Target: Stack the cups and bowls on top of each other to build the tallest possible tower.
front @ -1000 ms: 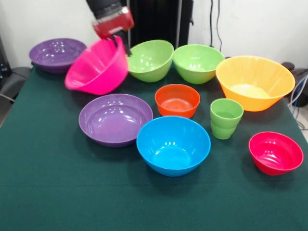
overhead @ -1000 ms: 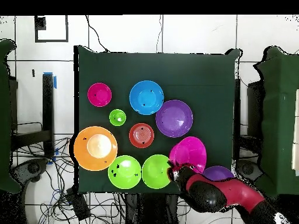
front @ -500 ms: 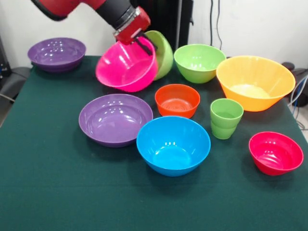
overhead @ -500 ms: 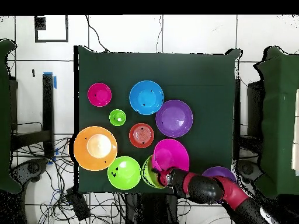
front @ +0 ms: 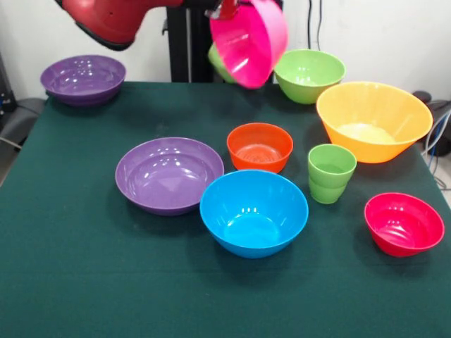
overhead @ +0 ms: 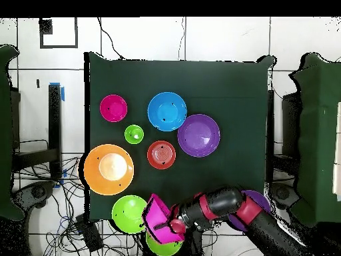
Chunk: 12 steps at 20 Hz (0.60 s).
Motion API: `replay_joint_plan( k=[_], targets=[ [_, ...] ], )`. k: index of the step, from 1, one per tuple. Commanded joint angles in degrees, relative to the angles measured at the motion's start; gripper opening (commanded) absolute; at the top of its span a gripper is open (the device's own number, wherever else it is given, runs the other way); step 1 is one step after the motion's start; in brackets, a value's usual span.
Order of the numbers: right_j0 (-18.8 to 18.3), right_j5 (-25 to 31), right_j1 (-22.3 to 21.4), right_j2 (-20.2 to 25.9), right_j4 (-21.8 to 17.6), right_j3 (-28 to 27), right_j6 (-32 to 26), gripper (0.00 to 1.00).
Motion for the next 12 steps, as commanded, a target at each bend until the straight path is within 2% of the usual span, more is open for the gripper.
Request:
replay_joint_plan(
  k=[1, 4, 12],
  targets=[
    [2.6, 11.1, 2.4, 7.4, 6.7, -1.2, -9.1, 0.00],
    [1.6, 12.4, 1.7, 11.2, 8.9, 0.9, -7.3, 0.00],
    [1.3, 12.9, 2.2, 15.4, 11.2, 1.3, -6.6, 0.00]
  ],
)
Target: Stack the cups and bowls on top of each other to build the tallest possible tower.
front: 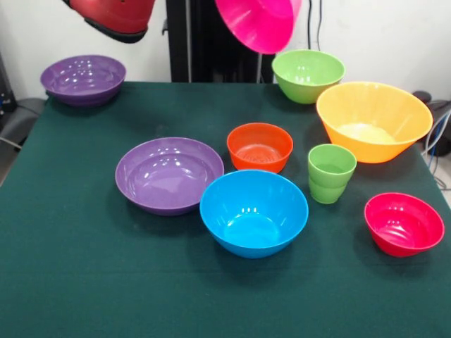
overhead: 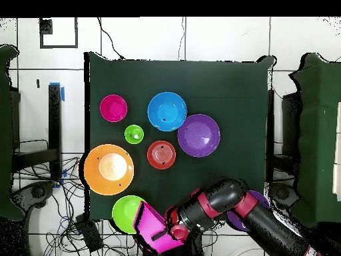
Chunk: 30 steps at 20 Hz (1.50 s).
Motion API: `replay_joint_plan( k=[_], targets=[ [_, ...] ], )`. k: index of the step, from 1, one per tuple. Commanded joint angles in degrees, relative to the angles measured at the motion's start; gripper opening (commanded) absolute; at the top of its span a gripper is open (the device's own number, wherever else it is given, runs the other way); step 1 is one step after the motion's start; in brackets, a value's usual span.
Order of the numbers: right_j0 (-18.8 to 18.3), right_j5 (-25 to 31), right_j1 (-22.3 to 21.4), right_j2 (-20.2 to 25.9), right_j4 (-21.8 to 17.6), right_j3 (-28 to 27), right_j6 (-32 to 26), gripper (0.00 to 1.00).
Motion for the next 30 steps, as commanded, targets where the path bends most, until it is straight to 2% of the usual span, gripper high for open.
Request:
replay_joint_plan(
  k=[1, 8, 12, 16, 21, 24, 26, 30],
  targets=[
    [1.6, 5.5, 2.1, 6.6, 4.7, -1.6, -7.0, 0.00],
    [2.0, 5.5, 2.1, 8.1, 6.7, -0.7, -5.1, 0.00],
    [1.6, 7.3, 2.4, 5.5, 5.0, -0.9, -5.8, 0.00],
    [1.8, 8.7, 4.3, 6.2, 6.5, 0.5, -6.1, 0.00],
    [2.0, 6.8, 7.6, 4.2, 7.5, 1.5, -5.3, 0.00],
    [0.7, 7.0, 8.8, 1.5, 6.3, 1.4, -5.5, 0.00],
    [-0.2, 7.7, 11.8, -3.4, 4.5, -1.1, -7.9, 0.00],
    [-2.0, 9.9, 17.0, -12.7, 3.4, -3.4, -9.9, 0.00]
  ],
)
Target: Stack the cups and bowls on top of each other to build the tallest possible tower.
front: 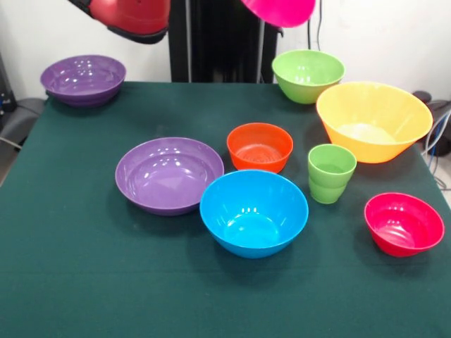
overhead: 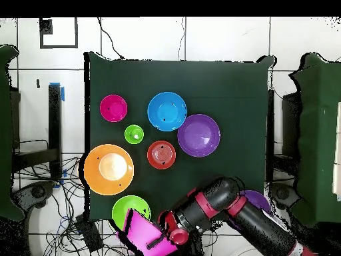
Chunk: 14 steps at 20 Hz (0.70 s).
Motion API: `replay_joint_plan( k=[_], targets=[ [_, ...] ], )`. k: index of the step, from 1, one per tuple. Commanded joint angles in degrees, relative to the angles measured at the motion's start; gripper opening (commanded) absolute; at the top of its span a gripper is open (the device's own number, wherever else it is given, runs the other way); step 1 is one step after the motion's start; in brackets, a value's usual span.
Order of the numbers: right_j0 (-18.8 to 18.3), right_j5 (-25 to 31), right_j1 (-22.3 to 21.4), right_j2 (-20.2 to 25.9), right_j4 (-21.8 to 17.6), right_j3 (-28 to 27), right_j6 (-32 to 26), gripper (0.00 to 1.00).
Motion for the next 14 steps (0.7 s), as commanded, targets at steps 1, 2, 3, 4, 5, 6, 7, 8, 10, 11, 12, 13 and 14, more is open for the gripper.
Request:
replay_joint_plan(
  k=[1, 2, 3, 4, 5, 6, 7, 8, 10, 11, 12, 13, 14],
  targets=[
    [-1.0, 7.2, 10.4, -14.9, -0.9, -5.1, -10.2, 0.00],
    [-1.2, 7.8, 11.8, -16.0, -0.7, -5.8, -10.9, 0.00],
    [-1.3, 8.2, 13.7, -17.3, -1.0, -7.4, -12.8, 0.00],
    [-1.5, 8.0, 14.7, -17.6, -2.0, -9.0, -14.6, 0.00],
    [-1.7, 7.8, 15.7, -17.9, -2.9, -10.6, -16.4, 0.00],
    [-1.6, 7.1, 15.8, -17.6, -4.6, -12.6, -18.0, 0.00],
    [-1.6, 6.3, 15.9, -17.2, -6.4, -14.6, -19.6, 0.00],
    [-1.9, 6.0, 15.4, -16.1, -7.3, -15.0, -19.8, 0.00],
    [-2.0, 6.0, 14.1, -13.9, -8.3, -14.9, -18.5, 0.00],
    [-2.0, 6.3, 13.4, -12.6, -8.4, -14.8, -17.5, 0.00],
    [-2.3, 6.6, 12.7, -11.5, -7.7, -13.7, -15.7, 0.00],
    [-2.4, 7.2, 12.6, -11.3, -7.9, -13.7, -15.3, 0.00],
    [-2.1, 7.7, 12.3, -11.0, -8.0, -13.7, -14.8, 0.00]
  ],
)
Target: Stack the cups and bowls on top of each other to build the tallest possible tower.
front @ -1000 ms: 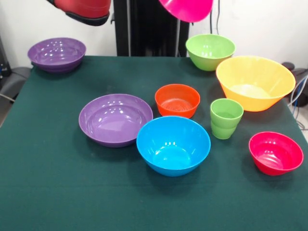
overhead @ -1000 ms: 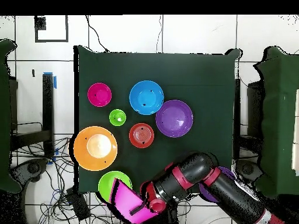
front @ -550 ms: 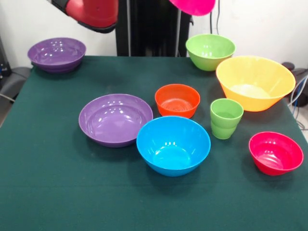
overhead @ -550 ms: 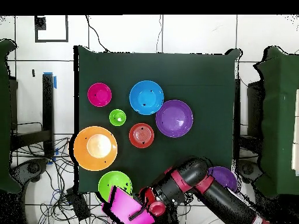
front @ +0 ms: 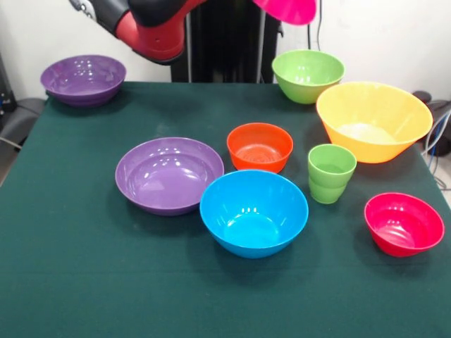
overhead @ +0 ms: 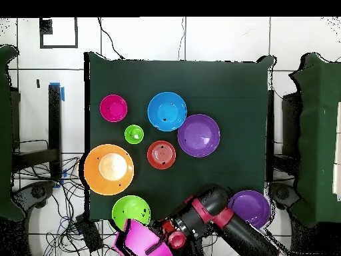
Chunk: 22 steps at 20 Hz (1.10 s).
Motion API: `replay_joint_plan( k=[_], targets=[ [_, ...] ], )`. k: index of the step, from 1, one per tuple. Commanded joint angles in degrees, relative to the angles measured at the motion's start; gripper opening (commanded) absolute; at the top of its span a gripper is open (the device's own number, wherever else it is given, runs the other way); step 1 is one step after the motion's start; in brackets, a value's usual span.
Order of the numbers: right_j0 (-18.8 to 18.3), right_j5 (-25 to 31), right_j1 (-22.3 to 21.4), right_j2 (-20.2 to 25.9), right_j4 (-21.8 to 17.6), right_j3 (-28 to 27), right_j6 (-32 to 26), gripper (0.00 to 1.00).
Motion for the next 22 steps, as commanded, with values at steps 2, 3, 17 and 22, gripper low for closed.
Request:
replay_joint_plan(
  k=[2, 3, 17, 22],
  targets=[
    [2.0, 6.9, 2.0, 1.1, -3.0, -10.1, -15.2, 0.00],
    [2.1, 7.4, 2.3, 0.9, -3.3, -10.7, -15.6, 0.00],
    [-6.8, 8.8, 3.1, -8.0, -10.3, -17.7, -20.5, 0.00],
    [-8.2, 10.8, 4.1, -9.9, -12.4, -21.9, -22.3, 0.00]
  ],
)
